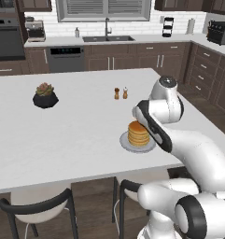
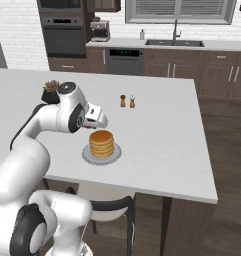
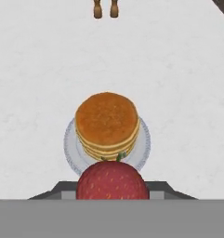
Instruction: Take the strawberry from the fridge and place it on top of the pancake, located on the dining counter.
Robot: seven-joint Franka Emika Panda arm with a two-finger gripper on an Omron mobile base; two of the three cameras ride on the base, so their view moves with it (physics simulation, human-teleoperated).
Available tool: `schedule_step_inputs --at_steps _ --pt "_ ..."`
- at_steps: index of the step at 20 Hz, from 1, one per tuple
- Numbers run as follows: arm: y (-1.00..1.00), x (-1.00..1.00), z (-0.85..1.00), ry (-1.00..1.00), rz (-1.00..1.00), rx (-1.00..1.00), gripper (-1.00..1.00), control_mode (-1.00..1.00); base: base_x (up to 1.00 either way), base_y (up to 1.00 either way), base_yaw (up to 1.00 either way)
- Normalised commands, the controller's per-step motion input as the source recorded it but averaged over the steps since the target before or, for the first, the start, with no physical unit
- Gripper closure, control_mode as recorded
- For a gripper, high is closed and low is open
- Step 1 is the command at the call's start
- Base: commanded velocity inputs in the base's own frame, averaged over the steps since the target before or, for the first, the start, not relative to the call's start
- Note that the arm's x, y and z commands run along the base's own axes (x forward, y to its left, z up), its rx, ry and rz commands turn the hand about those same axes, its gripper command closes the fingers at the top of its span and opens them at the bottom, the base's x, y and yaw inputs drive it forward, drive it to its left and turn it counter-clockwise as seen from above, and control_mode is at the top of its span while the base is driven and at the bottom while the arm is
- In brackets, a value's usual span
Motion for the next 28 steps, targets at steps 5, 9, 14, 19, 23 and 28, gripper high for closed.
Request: schedule_step_inputs --at_steps 5,9,14,19,23,28 --pt "0.0 0.62 -0.32 0.2 -0.1 0.08 1.0 -1.0 0.0 0.0 0.0" --pt "-0.14 0.44 -0.21 0.28 -0.11 0.07 1.0 -1.0 0.0 0.0 0.0" --pt "-0.12 0.45 -0.07 0.15 -0.05 0.0 1.0 -1.0 0.0 0.0 0.0" --pt "0.0 0.3 -0.32 0.0 0.0 0.0 1.0 -1.0 0.0 0.0 0.0" --pt "0.14 0.06 -0.35 0.0 0.0 0.0 1.0 -1.0 0.0 0.0 0.0" --pt "0.19 0.0 -0.41 0.0 0.0 0.0 1.0 -1.0 0.0 0.0 0.0"
